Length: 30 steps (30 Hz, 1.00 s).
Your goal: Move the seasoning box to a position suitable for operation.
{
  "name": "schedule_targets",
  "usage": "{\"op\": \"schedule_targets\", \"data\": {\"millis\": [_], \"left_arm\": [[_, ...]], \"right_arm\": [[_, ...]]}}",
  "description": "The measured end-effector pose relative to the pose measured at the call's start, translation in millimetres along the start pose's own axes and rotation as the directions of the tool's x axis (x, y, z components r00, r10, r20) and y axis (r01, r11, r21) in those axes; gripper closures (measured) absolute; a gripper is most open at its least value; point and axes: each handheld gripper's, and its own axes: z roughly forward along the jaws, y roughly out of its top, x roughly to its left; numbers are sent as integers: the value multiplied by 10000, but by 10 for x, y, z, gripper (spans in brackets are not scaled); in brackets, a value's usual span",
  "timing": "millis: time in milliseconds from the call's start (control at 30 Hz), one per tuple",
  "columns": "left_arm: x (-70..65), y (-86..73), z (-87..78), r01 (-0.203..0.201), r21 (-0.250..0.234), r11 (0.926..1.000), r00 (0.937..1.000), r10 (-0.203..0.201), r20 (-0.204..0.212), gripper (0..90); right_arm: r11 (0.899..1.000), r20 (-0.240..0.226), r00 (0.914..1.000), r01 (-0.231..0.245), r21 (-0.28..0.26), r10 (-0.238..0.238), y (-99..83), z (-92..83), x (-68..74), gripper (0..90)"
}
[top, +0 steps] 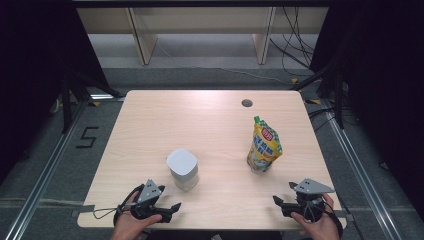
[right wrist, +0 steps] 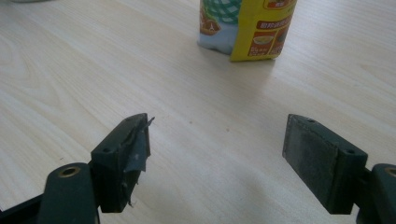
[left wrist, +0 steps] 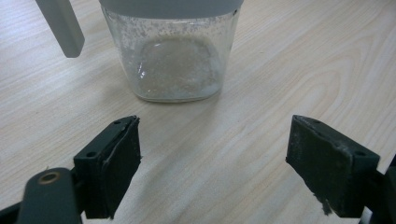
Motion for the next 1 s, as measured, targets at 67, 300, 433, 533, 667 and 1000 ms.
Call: {"op": "schedule_targets", "data": {"millis": [67,300,433,533,667,1000], "left_arm": [[-2,-1,1,40,-15,10000,10000,-40,-3,170],[24,18,-49,152,-22,9999,9998,-153,-92,169],[91,13,-89,392,-296,9988,9988,-400,-294,169],[134,17,-115,419,-357,9985,9978,-436,-502,170],[244,16,-161,217,-166,9996,9952,-232,-948,199],[664,61,-148,1149,-897,9893,9735,-1301,-1882,309]], "right_arm": [[9999,-121,9998,151,-16,-151,2,6,-9,242],[10000,46,10000,55,-75,-55,-1,0,-14,221],[9999,57,9999,-123,-77,124,0,-11,-2,221],[9999,127,9999,-114,-21,115,-4,-14,-7,222],[10000,154,9999,-40,-61,41,-6,-17,-17,222],[9992,91,9992,-395,30,394,6,-33,43,214]]}}
